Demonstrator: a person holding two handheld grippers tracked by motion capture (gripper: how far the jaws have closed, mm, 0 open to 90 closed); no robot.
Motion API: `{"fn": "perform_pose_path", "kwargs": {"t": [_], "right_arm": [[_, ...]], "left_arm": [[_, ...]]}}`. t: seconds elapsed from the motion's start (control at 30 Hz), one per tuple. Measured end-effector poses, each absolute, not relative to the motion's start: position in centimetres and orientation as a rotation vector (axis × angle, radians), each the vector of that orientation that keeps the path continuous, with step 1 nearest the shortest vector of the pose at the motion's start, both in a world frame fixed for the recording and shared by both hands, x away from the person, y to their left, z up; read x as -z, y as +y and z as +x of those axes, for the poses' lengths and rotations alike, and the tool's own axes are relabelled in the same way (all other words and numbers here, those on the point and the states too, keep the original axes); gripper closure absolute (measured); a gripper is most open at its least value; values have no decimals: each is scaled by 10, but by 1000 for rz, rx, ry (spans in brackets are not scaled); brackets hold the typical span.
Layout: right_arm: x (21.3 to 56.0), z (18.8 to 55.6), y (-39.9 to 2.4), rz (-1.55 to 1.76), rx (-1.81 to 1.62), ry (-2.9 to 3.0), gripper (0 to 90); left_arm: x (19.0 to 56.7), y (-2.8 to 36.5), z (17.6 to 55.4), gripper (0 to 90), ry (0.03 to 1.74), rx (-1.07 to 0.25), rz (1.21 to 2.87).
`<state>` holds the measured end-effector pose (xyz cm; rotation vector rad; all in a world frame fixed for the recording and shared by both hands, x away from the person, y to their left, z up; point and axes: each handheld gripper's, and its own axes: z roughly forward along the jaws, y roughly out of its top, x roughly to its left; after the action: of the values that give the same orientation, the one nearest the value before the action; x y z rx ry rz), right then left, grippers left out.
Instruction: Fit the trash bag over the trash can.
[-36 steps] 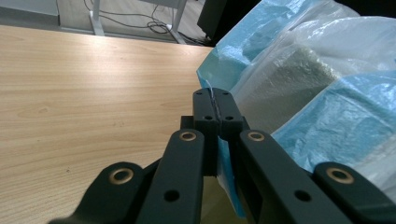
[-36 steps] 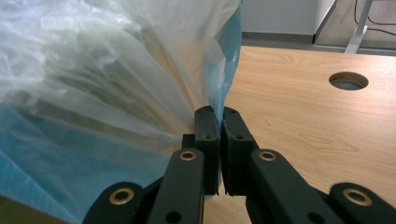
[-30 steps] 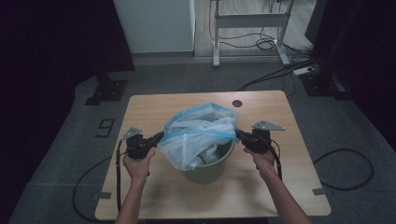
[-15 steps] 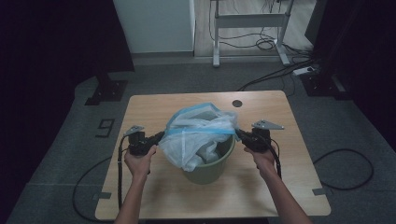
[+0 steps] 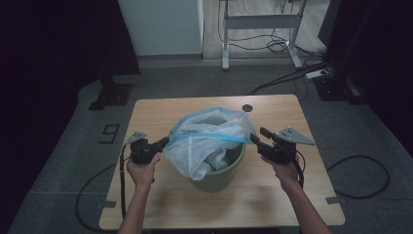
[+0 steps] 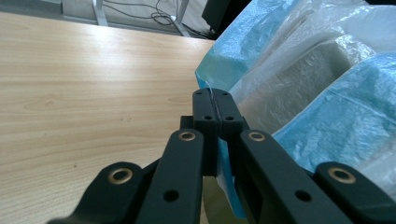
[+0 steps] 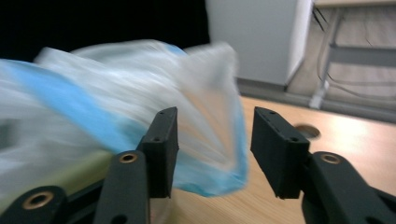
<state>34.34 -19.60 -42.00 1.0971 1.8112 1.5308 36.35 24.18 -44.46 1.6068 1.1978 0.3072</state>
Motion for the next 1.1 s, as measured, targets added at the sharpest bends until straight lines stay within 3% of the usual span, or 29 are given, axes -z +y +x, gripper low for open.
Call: {"fn": "perform_pose_path", "kwargs": {"t": [0.23,0.57,0.87,1.1], "right_arm": [[395,323,-176,906,-1595,1926,405],[391,333,-136,752,-1509,2085,417],[388,323,-133,706,-1537,2028,809],[395,294,-150,618,-1693,2028,869]], "left_arm": [[440,239,362,892,1189,-317,1606],[436,237,361,891,1176,-319,1604],[434,243,357,890,1171,-320,1591],[433,248,346,882,1149,-303,1588]]}}
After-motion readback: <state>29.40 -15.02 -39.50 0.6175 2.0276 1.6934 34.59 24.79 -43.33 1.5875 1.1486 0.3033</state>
